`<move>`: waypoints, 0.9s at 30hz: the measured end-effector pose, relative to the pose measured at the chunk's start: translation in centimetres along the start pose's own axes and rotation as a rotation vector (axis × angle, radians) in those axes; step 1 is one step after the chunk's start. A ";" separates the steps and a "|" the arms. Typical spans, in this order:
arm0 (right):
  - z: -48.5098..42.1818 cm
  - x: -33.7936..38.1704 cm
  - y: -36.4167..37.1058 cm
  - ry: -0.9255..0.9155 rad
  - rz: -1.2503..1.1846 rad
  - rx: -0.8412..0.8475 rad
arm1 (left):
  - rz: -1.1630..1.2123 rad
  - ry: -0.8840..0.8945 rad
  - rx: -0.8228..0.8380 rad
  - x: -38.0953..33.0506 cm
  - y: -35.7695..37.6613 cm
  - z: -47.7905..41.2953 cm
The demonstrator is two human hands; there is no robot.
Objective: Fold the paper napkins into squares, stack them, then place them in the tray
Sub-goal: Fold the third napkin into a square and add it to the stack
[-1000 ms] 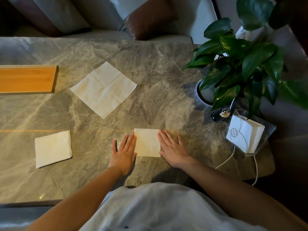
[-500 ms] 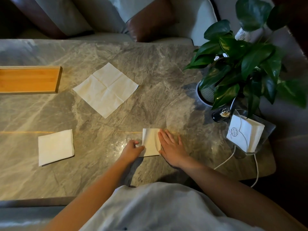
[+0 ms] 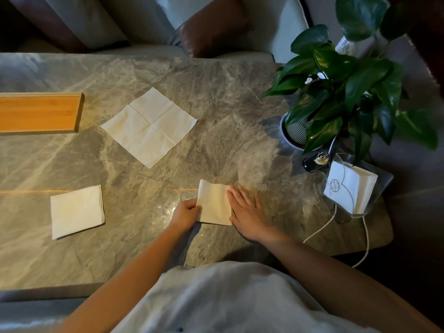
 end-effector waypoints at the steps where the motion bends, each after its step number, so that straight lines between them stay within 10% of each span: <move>1: 0.1 0.0 0.1 0.008 -0.019 -0.010 | 0.033 0.004 0.003 -0.2 0.0 0.2; 10: 0.3 1.5 -0.4 0.061 -0.518 -0.230 | 0.485 -0.070 -0.141 -1.5 -1.9 2.8; 19: -1.4 8.4 -1.9 0.480 -1.429 0.332 | 0.578 -0.099 -0.216 -0.8 -6.7 4.5; 27: -2.9 15.1 -1.6 0.564 -1.544 0.604 | 0.539 -0.055 -0.265 1.2 -12.8 6.9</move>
Point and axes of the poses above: each hand's wrist, its own z-axis away from the middle knuckle, its own y-axis out of the palm, x = y × z, the point moved 1 cm from there along -z, towards the middle knuckle, and after that the axes turned 11 degrees about y, right-handed, at the moved point
